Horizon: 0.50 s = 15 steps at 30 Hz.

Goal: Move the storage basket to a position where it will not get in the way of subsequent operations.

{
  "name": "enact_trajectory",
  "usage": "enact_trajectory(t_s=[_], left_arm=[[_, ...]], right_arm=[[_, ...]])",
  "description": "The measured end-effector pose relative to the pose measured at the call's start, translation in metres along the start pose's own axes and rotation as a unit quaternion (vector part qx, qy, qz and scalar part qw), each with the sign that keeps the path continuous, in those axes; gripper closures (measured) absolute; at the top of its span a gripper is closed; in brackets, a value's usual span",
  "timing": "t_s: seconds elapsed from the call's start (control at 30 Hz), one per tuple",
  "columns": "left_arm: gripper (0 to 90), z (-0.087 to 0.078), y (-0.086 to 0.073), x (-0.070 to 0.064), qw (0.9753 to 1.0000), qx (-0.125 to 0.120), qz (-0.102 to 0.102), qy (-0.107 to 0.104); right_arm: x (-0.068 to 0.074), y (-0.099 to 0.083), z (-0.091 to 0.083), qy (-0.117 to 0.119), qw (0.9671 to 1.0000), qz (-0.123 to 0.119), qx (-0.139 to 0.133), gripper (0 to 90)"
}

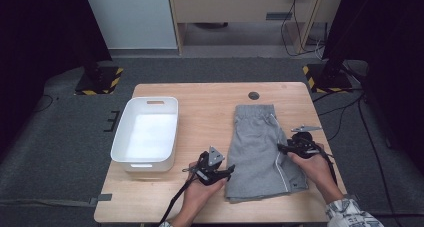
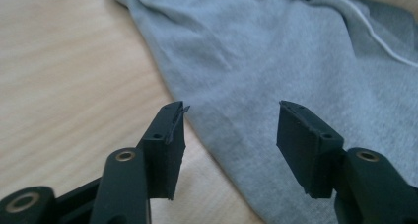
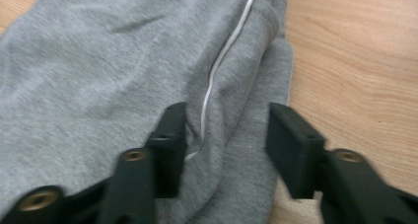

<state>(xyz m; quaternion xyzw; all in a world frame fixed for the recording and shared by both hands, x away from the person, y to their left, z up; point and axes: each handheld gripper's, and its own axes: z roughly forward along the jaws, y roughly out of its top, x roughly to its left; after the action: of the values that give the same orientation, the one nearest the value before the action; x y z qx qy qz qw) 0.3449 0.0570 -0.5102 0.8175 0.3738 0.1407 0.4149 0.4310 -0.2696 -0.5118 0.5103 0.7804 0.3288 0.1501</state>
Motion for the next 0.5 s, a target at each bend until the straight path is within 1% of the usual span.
enact_trajectory(t_s=[0.1, 0.17, 0.23, 0.27, 0.3, 0.37, 0.4, 0.43, 0.5], left_arm=[[41.0, 0.009, -0.004, -0.005, 0.9997, 0.023, 0.01, 0.003], [39.1, 0.015, -0.006, -0.006, 0.9992, 0.037, 0.015, 0.007], [38.2, 0.019, -0.009, -0.006, 0.9988, 0.046, 0.014, 0.01], [37.7, 0.021, -0.01, -0.005, 0.9988, 0.046, 0.013, 0.01], [37.1, 0.022, -0.01, -0.005, 0.9989, 0.043, 0.013, 0.011], [38.5, 0.023, -0.009, -0.005, 0.9989, 0.042, 0.012, 0.015], [39.4, 0.023, -0.009, -0.006, 0.9989, 0.042, 0.014, 0.017], [44.1, 0.023, -0.009, -0.007, 0.999, 0.04, 0.016, 0.016], [57.2, 0.022, -0.01, -0.01, 0.9991, 0.035, 0.022, 0.012]], right_arm=[[0.001, -0.003, 0.005, 0.001, 1.0, -0.003, 0.006, 44.8], [0.002, -0.004, 0.007, 0.002, 1.0, -0.002, 0.005, 46.9], [0.003, -0.006, 0.008, 0.006, 1.0, -0.003, 0.003, 49.2], [0.004, -0.007, 0.008, 0.004, 1.0, -0.008, -0.001, 49.9], [0.004, -0.008, 0.008, 0.005, 1.0, -0.008, -0.001, 51.2], [0.004, -0.008, 0.008, 0.009, 0.9999, -0.008, -0.002, 52.0], [0.004, -0.008, 0.008, 0.01, 0.9999, -0.008, -0.003, 52.1], [0.004, -0.008, 0.008, 0.011, 0.9999, -0.009, -0.003, 52.3], [0.004, -0.008, 0.008, 0.012, 0.9999, -0.008, -0.004, 52.7]])
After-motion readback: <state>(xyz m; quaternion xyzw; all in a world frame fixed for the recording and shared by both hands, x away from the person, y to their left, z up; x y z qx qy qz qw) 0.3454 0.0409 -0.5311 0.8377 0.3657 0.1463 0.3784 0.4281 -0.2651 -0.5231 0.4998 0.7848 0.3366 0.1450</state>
